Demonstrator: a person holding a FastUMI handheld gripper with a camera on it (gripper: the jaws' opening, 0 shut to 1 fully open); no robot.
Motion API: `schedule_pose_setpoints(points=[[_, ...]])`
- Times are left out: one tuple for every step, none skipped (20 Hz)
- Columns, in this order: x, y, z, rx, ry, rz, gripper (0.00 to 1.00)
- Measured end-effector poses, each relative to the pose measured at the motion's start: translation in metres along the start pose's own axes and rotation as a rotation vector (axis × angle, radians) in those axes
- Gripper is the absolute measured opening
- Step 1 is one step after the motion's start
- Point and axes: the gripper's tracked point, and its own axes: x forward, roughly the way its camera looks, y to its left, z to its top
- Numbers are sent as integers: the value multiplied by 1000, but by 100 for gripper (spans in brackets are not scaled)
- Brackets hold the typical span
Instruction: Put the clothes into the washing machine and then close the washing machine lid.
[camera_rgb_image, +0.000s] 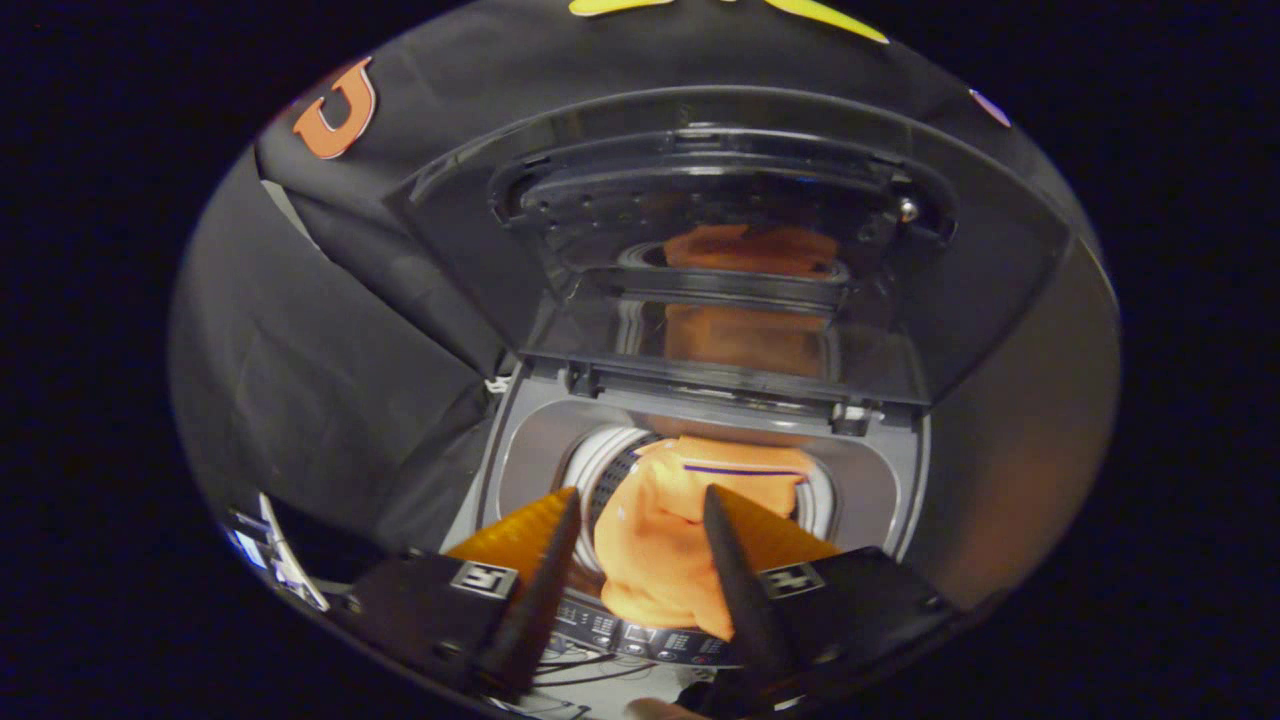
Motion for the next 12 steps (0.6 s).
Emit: schedule_pose_setpoints(points=[[-3, 2, 3, -8, -23, -13, 87], [-6, 3, 7, -23, -45, -17, 90], [-8, 2, 10, -37, -68, -24, 90], [-9, 1, 12, -46, -85, -30, 90], [-11, 1, 12, -48, -93, -35, 90], [-13, 1, 12, -45, -98, -36, 90], [-12, 1, 12, -40, -101, -36, 90], [-13, 1, 10, -35, -98, -35, 90], [-14, 1, 7, -29, -92, -32, 90], [-16, 0, 7, -23, -94, -33, 90], [-17, -1, 9, -19, -100, -37, 90], [-18, -2, 10, -19, -109, -42, 90]])
